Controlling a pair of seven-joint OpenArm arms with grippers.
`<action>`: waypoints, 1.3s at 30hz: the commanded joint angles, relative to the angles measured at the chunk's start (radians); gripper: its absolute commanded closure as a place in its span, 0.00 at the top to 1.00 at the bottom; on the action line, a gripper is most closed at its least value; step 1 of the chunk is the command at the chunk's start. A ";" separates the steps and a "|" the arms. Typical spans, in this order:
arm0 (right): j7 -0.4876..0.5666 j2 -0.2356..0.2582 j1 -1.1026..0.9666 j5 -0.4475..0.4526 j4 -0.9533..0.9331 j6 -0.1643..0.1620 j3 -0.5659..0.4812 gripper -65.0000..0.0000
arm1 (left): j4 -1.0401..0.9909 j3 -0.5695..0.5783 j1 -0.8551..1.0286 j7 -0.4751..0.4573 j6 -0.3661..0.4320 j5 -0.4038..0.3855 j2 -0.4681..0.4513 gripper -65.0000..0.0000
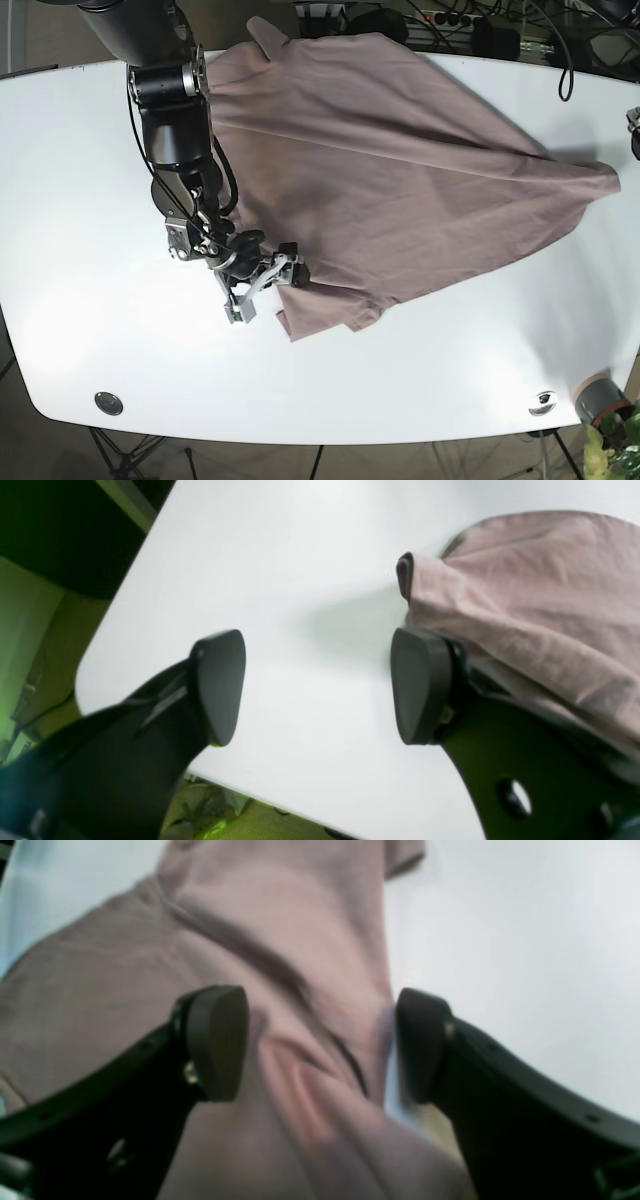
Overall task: Fold the T-shirt properly
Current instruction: 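Grasp the pink shirt's sleeve edge with the right gripper, then grasp the shirt's hem corner with the left gripper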
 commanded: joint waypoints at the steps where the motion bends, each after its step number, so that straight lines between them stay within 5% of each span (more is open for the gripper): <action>1: 0.028 -0.013 0.034 -0.001 -0.044 -0.002 0.002 0.68 | 0.017 -0.007 -0.004 -0.024 -0.001 -0.018 -0.030 0.65; 9: 0.042 -0.022 0.062 -0.001 -0.069 -0.002 0.002 0.48 | 0.017 -0.004 0.014 -0.027 -0.001 -0.018 -0.030 0.65; 17: 0.043 -0.022 0.071 -0.001 -0.071 -0.002 -0.057 0.40 | 0.017 -0.001 0.011 -0.029 -0.001 -0.018 -0.030 0.65; 24: 0.045 -0.023 0.073 -0.001 -0.071 -0.004 -0.066 0.04 | 0.016 0.002 0.010 -0.031 -0.001 -0.015 -0.033 0.65; 33: 0.037 0.020 0.105 0.009 -0.021 -0.004 -0.064 0.03 | 0.014 0.067 -0.084 -0.031 -0.001 0.124 -0.030 0.66; 39: 0.037 0.067 0.105 0.011 0.006 -0.004 -0.063 0.03 | 0.013 0.142 -0.131 -0.031 -0.001 0.135 -0.006 0.66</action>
